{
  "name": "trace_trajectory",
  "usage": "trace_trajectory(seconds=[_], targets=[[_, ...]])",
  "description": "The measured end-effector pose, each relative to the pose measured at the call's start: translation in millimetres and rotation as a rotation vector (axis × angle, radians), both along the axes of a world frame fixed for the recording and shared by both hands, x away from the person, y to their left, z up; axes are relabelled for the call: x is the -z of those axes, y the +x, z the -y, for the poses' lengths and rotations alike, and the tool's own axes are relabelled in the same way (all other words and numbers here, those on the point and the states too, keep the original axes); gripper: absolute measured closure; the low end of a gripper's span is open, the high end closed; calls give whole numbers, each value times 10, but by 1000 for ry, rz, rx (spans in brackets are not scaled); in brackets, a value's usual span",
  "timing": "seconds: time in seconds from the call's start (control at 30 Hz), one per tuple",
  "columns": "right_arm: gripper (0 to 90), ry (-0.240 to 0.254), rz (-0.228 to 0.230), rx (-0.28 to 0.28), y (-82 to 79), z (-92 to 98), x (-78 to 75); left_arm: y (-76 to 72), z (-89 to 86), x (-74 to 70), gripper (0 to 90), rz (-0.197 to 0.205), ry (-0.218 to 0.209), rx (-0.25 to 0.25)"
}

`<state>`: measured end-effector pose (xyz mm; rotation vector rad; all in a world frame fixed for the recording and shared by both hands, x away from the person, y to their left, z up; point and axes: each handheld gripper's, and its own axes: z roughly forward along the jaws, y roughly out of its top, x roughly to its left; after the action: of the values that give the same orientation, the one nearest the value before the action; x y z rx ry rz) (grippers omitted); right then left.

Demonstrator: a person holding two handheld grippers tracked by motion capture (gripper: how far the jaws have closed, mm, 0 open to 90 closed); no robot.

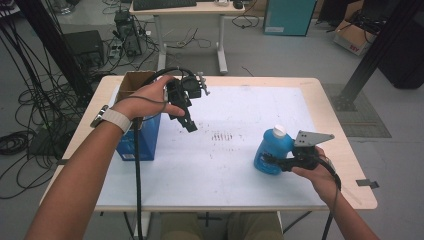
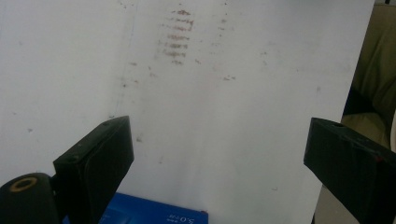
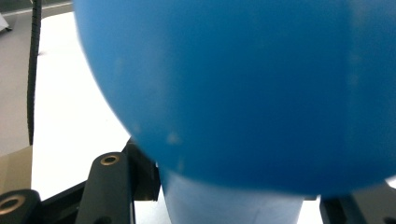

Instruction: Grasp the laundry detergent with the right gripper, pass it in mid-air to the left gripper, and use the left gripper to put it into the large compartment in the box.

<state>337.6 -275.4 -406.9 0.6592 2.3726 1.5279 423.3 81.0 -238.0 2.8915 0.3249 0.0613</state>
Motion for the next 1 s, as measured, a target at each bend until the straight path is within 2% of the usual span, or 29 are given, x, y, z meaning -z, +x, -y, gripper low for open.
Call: trace_trajectory(seconds=[0.43, 0.57, 0.6, 0.73, 0.83, 1.0], targets=[[421, 2, 1, 0, -1, 3, 5, -6, 8, 7, 87, -9, -1, -8], [421, 6, 2, 1, -2, 3, 8, -6, 4, 6, 86, -7, -3, -11], [422, 6, 2, -1, -2, 4, 9, 6, 0, -3, 86, 1, 9, 5], [423, 6, 0, -2, 1, 7, 8, -3, -2, -1, 86, -1, 0, -7], [425, 3, 0, -3, 3, 6, 4, -3, -4, -13, 86, 6, 12, 7], [429, -2, -4, -1, 7, 4, -6, -36, 7, -20, 86, 7, 0, -1]])
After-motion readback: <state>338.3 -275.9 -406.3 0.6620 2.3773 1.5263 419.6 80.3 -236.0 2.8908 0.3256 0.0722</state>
